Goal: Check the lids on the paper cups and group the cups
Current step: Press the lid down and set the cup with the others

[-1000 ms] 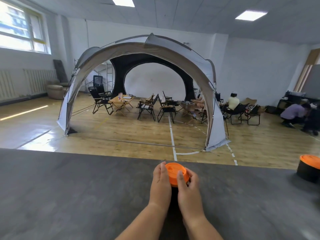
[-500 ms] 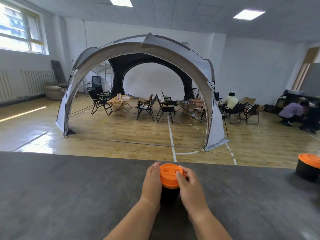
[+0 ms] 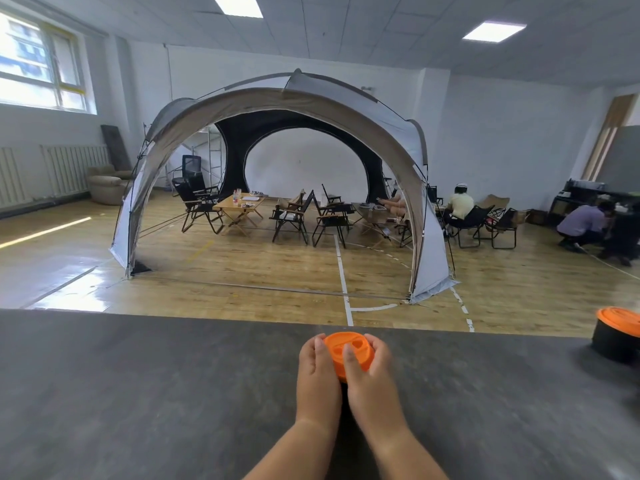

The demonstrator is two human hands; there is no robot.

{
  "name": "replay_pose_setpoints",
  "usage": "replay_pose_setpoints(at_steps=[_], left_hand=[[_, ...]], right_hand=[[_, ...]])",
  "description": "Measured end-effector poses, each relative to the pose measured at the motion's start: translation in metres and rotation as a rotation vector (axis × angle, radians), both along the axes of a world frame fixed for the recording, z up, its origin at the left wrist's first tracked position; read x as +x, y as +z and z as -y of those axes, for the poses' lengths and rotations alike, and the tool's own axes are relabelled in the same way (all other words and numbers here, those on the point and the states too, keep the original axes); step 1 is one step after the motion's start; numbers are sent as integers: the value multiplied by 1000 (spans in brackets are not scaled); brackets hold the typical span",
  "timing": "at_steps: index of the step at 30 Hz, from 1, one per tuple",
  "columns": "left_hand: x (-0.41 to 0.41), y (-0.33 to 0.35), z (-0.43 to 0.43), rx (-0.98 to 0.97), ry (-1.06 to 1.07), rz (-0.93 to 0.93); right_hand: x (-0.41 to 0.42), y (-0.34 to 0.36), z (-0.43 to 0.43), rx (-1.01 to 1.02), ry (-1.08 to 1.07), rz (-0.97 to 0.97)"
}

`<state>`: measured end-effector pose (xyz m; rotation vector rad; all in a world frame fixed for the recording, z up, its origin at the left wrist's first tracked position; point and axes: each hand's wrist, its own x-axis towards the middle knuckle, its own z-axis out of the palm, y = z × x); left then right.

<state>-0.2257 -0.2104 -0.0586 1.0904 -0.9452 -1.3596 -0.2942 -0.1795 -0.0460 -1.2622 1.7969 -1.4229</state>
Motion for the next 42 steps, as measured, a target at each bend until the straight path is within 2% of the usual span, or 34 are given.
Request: replay_pose_setpoints(at_steps=[8, 16, 20, 29, 38, 40, 42], left_hand=[[9, 2, 4, -43, -62, 81], [15, 3, 12, 16, -197, 49], [15, 5, 13, 2, -173, 44], [2, 3, -10, -12, -12, 17], [11, 16, 4, 71, -167, 49], [10, 21, 10, 53, -145, 159], [9, 24, 14, 100, -121, 172]], right_hand=[[-19, 6, 4, 75, 97, 36], [-35, 17, 5, 191, 248, 51], [-37, 22, 5, 224, 294, 38], [-14, 3, -11, 53, 39, 8], [-33, 11, -6, 119, 155, -8], [-38, 13, -4, 153, 197, 1], [-44, 16, -2, 185, 248, 1]])
